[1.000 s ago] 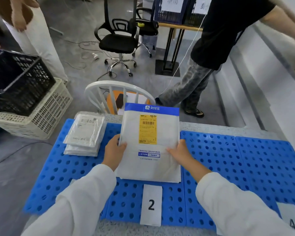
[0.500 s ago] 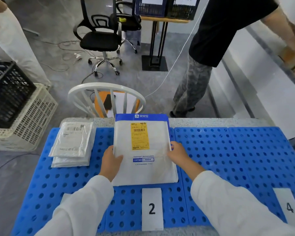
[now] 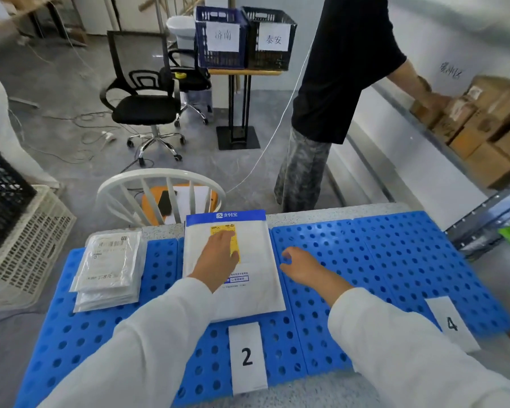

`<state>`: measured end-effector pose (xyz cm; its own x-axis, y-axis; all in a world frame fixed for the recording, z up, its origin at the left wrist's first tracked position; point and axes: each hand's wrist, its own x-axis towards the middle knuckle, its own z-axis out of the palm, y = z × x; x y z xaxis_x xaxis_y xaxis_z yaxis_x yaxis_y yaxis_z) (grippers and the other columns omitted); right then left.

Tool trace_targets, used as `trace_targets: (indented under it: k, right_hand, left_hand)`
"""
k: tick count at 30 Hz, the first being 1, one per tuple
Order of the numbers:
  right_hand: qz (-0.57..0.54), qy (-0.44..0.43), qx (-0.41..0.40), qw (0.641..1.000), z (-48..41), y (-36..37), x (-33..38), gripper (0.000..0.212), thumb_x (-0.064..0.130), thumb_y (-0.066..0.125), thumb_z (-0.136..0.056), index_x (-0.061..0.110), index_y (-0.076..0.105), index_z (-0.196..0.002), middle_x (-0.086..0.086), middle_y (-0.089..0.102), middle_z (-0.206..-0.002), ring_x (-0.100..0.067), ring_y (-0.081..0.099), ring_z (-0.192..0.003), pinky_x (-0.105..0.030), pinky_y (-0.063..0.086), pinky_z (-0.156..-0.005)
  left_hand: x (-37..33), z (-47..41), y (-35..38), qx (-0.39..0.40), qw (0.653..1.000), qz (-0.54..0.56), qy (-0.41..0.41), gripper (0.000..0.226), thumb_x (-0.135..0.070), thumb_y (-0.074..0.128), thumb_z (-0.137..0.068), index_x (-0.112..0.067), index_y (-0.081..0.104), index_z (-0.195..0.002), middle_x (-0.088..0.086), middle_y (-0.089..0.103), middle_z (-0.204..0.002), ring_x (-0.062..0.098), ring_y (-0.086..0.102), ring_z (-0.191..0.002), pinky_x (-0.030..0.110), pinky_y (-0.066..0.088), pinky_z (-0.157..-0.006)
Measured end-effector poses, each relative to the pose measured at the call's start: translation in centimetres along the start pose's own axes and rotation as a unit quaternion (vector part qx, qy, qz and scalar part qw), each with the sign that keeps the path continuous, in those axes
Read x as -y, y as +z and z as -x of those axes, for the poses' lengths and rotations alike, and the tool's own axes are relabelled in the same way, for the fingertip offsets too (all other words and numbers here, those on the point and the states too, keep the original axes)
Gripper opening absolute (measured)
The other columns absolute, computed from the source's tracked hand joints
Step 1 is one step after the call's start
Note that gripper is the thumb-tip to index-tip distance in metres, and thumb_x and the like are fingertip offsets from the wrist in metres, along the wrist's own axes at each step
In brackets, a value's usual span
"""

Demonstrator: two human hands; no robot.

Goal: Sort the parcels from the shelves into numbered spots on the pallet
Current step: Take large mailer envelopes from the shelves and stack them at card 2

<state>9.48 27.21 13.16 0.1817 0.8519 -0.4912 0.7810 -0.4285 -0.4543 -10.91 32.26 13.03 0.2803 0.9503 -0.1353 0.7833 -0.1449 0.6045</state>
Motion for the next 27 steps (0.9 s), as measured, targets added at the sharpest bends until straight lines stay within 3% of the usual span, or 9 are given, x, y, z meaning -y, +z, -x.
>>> trace_targets:
  k: [2, 4, 7, 11, 15, 20, 27]
  right_hand:
    - [0.034, -0.009, -0.009, 0.999, 1.6, -2.5, -0.5, 0.039, 0.019, 0.050, -0.097, -0.006, 0.051, -0.126, -0.022, 0.053, -0.129, -0.034, 0.056, -0.112, -0.042, 0.048, -0.092]
    - [0.068, -0.026, -0.040, 0.997, 3.5, -5.4, -1.0, 0.042, 0.025, 0.051, -0.097, 0.000, 0.050, -0.130, -0.015, 0.053, -0.126, -0.030, 0.057, -0.106, -0.035, 0.049, -0.082]
    - [0.080, -0.037, -0.103, 0.991, 6.4, -9.7, -3.1, 0.046, 0.033, 0.051, -0.096, 0.007, 0.046, -0.134, -0.010, 0.044, -0.137, -0.025, 0.053, -0.111, -0.032, 0.044, -0.088]
    - [0.081, -0.017, -0.189, 0.978, 11.4, -14.1, -7.1, 0.050, 0.039, 0.053, -0.094, 0.008, 0.046, -0.132, -0.008, 0.047, -0.134, -0.024, 0.055, -0.108, -0.035, 0.046, -0.090]
    - [0.090, 0.040, -0.233, 0.968, 16.7, -16.3, -12.0, 0.051, 0.043, 0.053, -0.093, 0.007, 0.047, -0.128, -0.010, 0.050, -0.128, -0.023, 0.059, -0.096, -0.035, 0.047, -0.081]
    - [0.082, 0.096, -0.239, 0.963, 23.8, -16.6, -18.4, 0.052, 0.041, 0.052, -0.094, 0.007, 0.043, -0.133, -0.010, 0.047, -0.135, -0.026, 0.054, -0.113, -0.040, 0.046, -0.093]
    - [0.061, 0.150, -0.246, 0.955, 33.9, -15.0, -26.6, 0.052, 0.035, 0.051, -0.095, 0.007, 0.041, -0.137, -0.013, 0.046, -0.136, -0.029, 0.048, -0.121, -0.038, 0.045, -0.096]
  left_hand:
    - [-3.3, -0.2, -0.2, 0.016, 0.995, -0.067, 0.070, 0.048, -0.028, 0.050, -0.098, -0.019, 0.037, -0.143, 0.000, 0.039, -0.148, 0.019, 0.037, -0.136, 0.033, 0.030, -0.113]
    - [-6.8, -0.4, -0.7, 0.028, 0.984, -0.111, 0.140, 0.048, -0.030, 0.048, -0.098, -0.019, 0.037, -0.143, 0.000, 0.040, -0.148, 0.018, 0.036, -0.136, 0.032, 0.029, -0.113]
    - [-11.9, -0.6, -1.2, 0.044, 0.967, -0.140, 0.209, 0.047, -0.028, 0.049, -0.096, -0.015, 0.041, -0.141, 0.002, 0.044, -0.143, 0.020, 0.039, -0.131, 0.031, 0.031, -0.109]
    - [-19.2, 0.6, -0.7, 0.052, 0.940, -0.171, 0.292, 0.053, -0.032, 0.050, -0.096, -0.011, 0.038, -0.143, 0.004, 0.041, -0.146, 0.020, 0.036, -0.135, 0.030, 0.029, -0.111]
    - [-26.7, 3.7, 1.2, 0.060, 0.909, -0.187, 0.368, 0.053, -0.034, 0.053, -0.095, -0.009, 0.040, -0.141, 0.005, 0.044, -0.142, 0.021, 0.039, -0.132, 0.031, 0.033, -0.109]
    - [-34.2, 9.3, 5.6, 0.095, 0.876, -0.183, 0.436, 0.054, -0.035, 0.053, -0.095, -0.011, 0.040, -0.142, 0.002, 0.044, -0.142, 0.018, 0.039, -0.132, 0.029, 0.033, -0.108]
    - [-41.5, 17.0, 11.9, 0.140, 0.834, -0.201, 0.494, 0.055, -0.037, 0.054, -0.094, -0.011, 0.041, -0.141, 0.005, 0.045, -0.141, 0.020, 0.040, -0.131, 0.031, 0.033, -0.107]
